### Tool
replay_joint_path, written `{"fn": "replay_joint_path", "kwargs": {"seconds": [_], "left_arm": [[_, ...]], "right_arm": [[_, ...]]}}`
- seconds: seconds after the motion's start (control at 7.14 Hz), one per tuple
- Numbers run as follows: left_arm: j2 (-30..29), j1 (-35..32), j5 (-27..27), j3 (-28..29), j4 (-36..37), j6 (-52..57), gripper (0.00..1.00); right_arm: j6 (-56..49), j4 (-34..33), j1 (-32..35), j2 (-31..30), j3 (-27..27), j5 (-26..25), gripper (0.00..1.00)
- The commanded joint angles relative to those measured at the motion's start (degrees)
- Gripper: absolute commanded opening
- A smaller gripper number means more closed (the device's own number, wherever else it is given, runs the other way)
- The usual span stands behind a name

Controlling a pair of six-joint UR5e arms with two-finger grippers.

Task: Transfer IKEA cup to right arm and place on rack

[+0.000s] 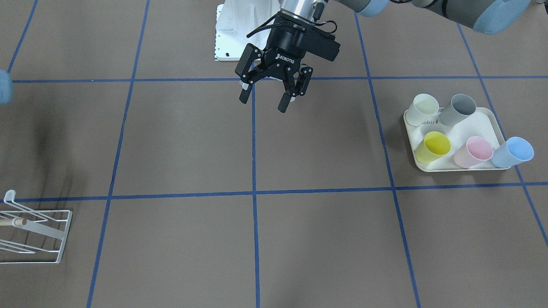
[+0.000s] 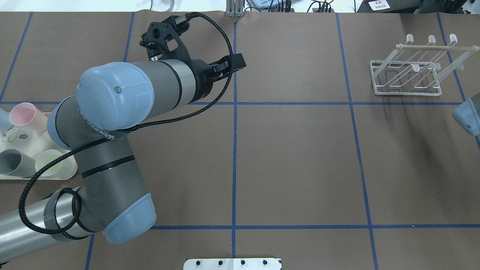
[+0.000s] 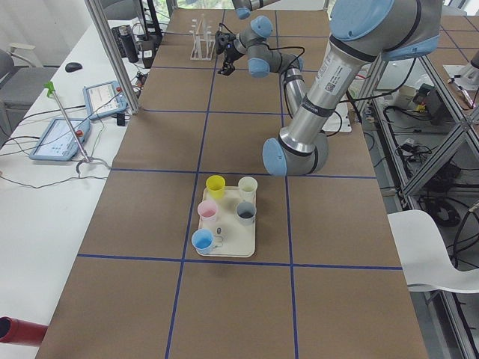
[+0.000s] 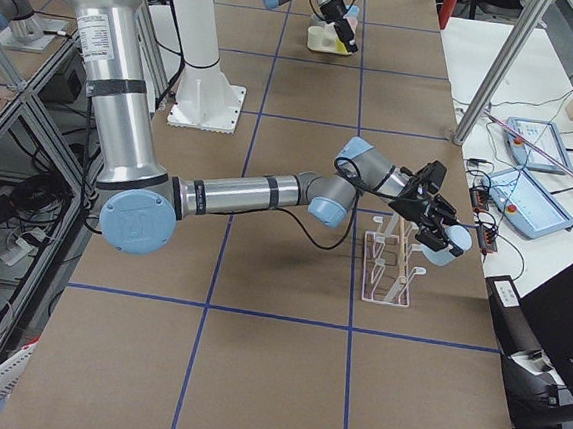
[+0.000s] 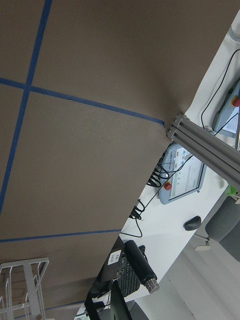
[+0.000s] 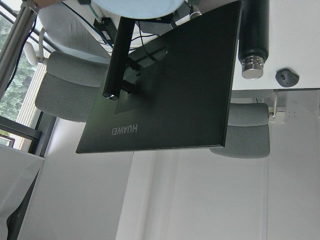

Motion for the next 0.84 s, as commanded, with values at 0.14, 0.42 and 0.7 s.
{"fn": "replay_joint_path", "kwargs": {"seconds": [0.14, 0.42, 0.7], "left_arm": [[-0.1, 0.1, -0.1, -0.1, 0.1, 0.0, 1.0], [-0.1, 0.0, -0.1, 0.1, 0.0, 0.0, 1.0], [-0.1, 0.0, -0.1, 0.1, 0.0, 0.0, 1.0]], "right_arm": [[1.2, 5.2, -3.2, 0.8, -6.4, -4.0, 0.0], [1.8, 5.1, -3.3, 1.2, -7.5, -4.0, 0.0], [1.8, 5.1, -3.9, 1.3, -8.3, -3.8, 0.0]]}}
